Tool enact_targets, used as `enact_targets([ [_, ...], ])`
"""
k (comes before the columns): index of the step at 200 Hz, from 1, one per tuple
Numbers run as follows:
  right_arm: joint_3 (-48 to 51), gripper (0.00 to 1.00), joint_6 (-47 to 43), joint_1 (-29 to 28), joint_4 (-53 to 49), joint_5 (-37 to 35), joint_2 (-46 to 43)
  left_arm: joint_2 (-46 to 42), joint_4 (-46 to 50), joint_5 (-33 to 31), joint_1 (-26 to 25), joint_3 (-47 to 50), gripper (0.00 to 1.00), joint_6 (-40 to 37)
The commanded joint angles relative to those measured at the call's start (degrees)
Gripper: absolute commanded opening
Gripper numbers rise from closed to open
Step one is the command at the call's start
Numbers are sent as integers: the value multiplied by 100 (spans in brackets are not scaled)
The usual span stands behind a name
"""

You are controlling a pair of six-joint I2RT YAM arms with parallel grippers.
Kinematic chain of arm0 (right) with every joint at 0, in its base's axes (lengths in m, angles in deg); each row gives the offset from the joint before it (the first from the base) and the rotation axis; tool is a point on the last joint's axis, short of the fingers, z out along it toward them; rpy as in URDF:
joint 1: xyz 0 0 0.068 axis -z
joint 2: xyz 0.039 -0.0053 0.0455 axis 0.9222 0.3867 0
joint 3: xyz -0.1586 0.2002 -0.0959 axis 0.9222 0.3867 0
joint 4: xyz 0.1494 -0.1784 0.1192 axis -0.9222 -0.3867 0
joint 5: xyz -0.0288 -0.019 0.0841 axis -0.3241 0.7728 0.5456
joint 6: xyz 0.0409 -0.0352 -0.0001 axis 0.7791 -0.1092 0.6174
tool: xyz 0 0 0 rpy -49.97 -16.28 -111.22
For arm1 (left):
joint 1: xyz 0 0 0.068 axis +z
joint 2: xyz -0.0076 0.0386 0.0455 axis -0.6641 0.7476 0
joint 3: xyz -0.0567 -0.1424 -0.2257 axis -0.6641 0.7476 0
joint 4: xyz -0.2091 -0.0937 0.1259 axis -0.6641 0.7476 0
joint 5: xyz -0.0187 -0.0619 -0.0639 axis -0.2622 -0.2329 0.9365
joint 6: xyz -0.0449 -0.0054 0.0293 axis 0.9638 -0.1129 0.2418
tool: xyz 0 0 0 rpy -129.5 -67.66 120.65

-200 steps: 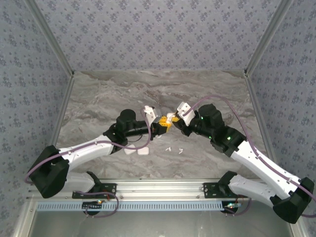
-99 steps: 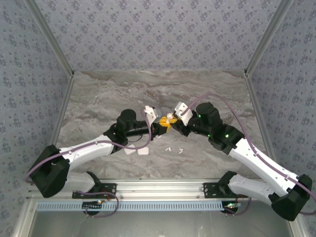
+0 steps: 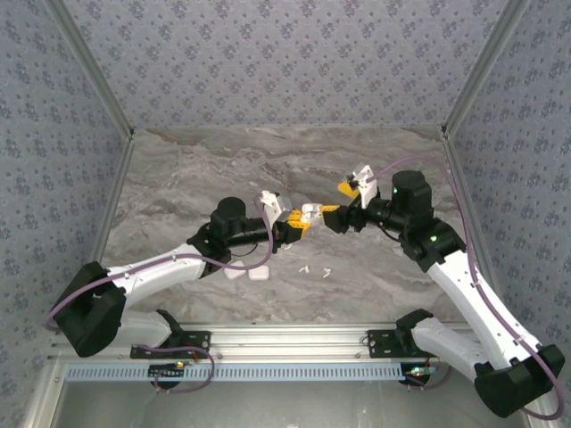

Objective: Insert wireless bluetooth earbuds into charging case

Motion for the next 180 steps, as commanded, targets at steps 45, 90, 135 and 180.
enact_targets([
  [45,141,100,1186,328,454,2174,772,-20,-346,139,-45,-108,0,71],
  [90,-61,100,961,83,170,2443,1060,-21,-329,124,-42,-121,0,66],
  [135,-230,99,525,-88,-317,2611,1044,-37,-267,64,-37,-125,0,32],
  [180,-143,98,319,-59,-391,2298,639,-32,-184,-1,-45,-123,0,-27],
])
